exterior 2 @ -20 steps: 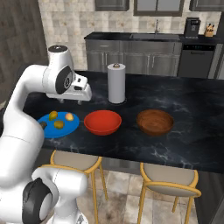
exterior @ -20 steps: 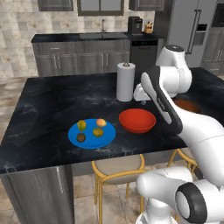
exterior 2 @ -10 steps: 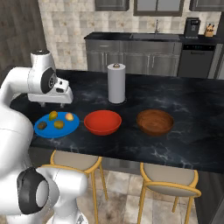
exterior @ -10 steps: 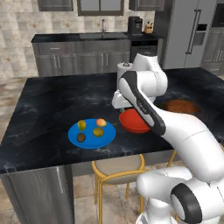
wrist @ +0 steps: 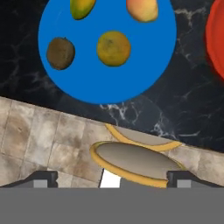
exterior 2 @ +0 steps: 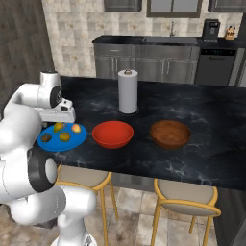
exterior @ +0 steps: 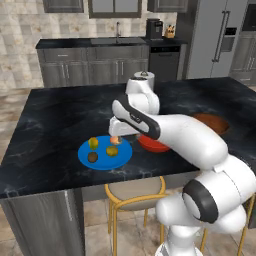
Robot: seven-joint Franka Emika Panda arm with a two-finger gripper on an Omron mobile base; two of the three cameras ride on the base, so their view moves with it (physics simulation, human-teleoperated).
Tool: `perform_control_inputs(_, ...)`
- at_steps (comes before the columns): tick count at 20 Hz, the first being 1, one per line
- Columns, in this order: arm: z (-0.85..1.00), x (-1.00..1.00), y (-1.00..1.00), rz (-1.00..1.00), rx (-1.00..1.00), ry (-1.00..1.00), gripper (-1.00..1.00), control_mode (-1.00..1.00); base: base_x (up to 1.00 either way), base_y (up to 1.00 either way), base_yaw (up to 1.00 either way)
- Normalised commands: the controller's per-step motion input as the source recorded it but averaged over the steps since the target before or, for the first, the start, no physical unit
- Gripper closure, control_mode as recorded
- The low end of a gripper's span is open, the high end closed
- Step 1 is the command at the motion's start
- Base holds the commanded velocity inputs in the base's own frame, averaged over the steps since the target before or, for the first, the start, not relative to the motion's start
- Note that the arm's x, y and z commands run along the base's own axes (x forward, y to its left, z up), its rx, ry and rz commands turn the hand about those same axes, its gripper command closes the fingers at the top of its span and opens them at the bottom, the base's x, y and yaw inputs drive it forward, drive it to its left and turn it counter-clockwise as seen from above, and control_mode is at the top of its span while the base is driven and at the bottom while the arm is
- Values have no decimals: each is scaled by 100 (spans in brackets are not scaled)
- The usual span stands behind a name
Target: Take the fruits from the plate on the dining counter and place two fruits in each bowl.
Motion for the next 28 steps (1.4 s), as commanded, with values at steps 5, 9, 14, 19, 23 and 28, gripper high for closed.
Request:
perform_control_inputs(5,-51,42,18,1,-2,1,-100,-100,0,0,0)
perform_control_inputs(9,-48,37,11,0,-7,-1,-100,-100,0,0,0)
perform_control_inputs(14,-43,25,10,0,-8,-3,-100,-100,0,0,0)
perform_control_inputs(19,-14,36,2,0,3,0,-100,-100,0,0,0)
perform_control_inputs(23,-29,28,0,0,1,-5,-100,-100,0,0,0)
perform_control_inputs(28,-37,25,7,0,0,-1,-100,-100,0,0,0)
